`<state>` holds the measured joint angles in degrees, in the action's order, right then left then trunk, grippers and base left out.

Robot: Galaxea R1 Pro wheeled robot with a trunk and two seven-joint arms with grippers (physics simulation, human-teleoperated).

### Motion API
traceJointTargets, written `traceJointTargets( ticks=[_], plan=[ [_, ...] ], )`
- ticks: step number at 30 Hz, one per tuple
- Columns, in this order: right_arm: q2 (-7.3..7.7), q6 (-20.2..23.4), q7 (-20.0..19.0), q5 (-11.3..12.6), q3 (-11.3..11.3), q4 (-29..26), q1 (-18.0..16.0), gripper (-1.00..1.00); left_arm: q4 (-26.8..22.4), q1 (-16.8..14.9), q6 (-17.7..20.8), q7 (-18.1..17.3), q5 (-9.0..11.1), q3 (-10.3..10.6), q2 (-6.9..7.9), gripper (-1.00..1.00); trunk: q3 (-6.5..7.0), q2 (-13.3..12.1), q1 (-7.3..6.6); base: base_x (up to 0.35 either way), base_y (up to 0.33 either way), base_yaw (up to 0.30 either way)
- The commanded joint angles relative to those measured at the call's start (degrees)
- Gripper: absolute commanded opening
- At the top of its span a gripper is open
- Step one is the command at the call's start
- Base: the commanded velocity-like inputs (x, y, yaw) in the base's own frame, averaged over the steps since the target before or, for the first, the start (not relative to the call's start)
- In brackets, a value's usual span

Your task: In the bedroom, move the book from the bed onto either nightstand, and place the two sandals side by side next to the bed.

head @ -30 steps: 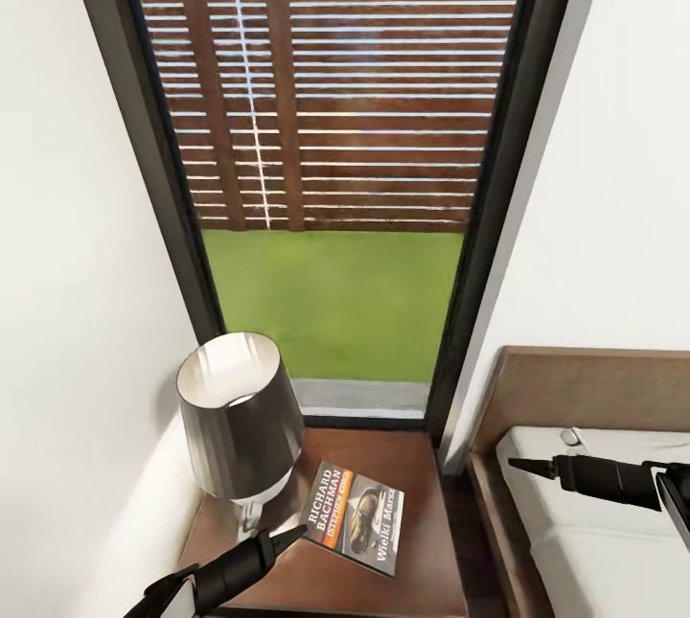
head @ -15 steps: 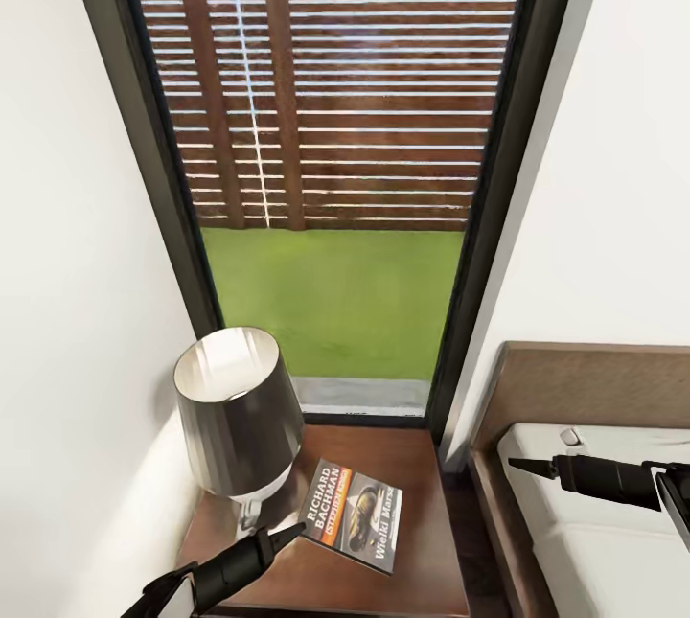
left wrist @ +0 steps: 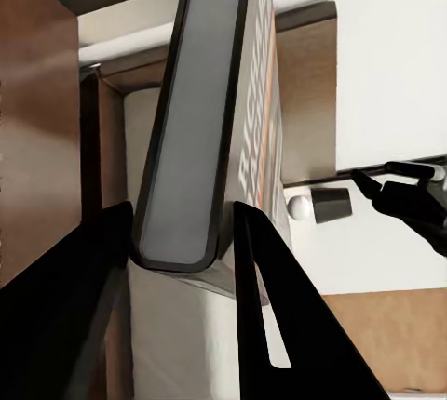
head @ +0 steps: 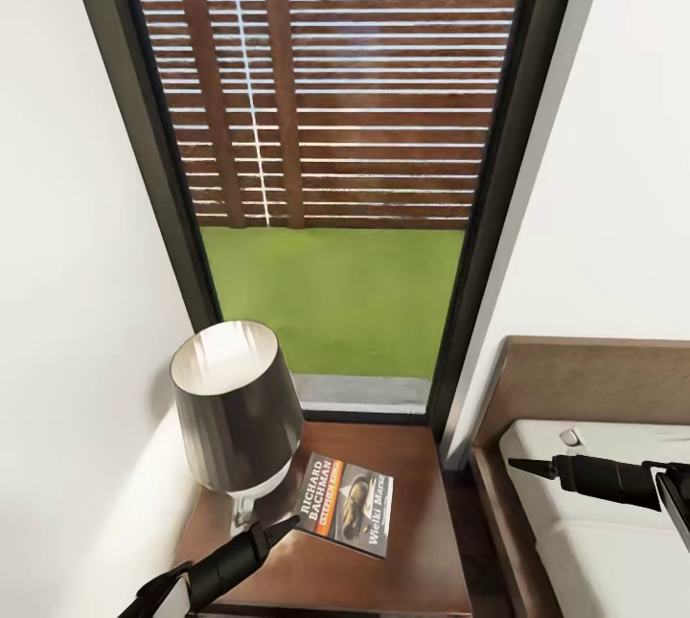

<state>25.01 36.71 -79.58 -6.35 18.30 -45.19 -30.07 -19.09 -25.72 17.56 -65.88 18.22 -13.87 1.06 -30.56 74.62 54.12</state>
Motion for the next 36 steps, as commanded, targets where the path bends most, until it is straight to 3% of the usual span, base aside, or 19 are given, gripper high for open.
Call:
traceJointTargets(
  ticks=[1,12,21,36],
  plan=[
    [-0.05,0.56,-0.49,-0.6,0.22,-0.06,-0.05,1.0,0.01,-0.04,0.61,-0.2,0.23,-0.09,0.0,-1.0,-0.24,0.45,0.23,0.0,0.0,0.0],
    [-0.05,0.56,-0.49,-0.6,0.17,-0.04,-0.04,1.0,0.01,-0.04,0.64,-0.3,0.25,-0.11,0.0,-1.0,-2.22,4.86,2.64,0.0,0.0,0.0],
    [-0.08,0.56,-0.49,-0.6,0.07,-0.01,-0.04,1.0,0.01,-0.04,0.58,-0.3,0.25,-0.19,0.0,-1.0,-2.22,4.86,2.64,0.0,0.0,0.0],
    [-0.12,0.56,-0.49,-0.6,0.2,-0.04,-0.06,1.0,0.01,-0.04,0.58,-0.3,0.26,-0.2,0.0,-1.0,-4.91,10.88,5.94,0.0,0.0,0.0]
  ],
)
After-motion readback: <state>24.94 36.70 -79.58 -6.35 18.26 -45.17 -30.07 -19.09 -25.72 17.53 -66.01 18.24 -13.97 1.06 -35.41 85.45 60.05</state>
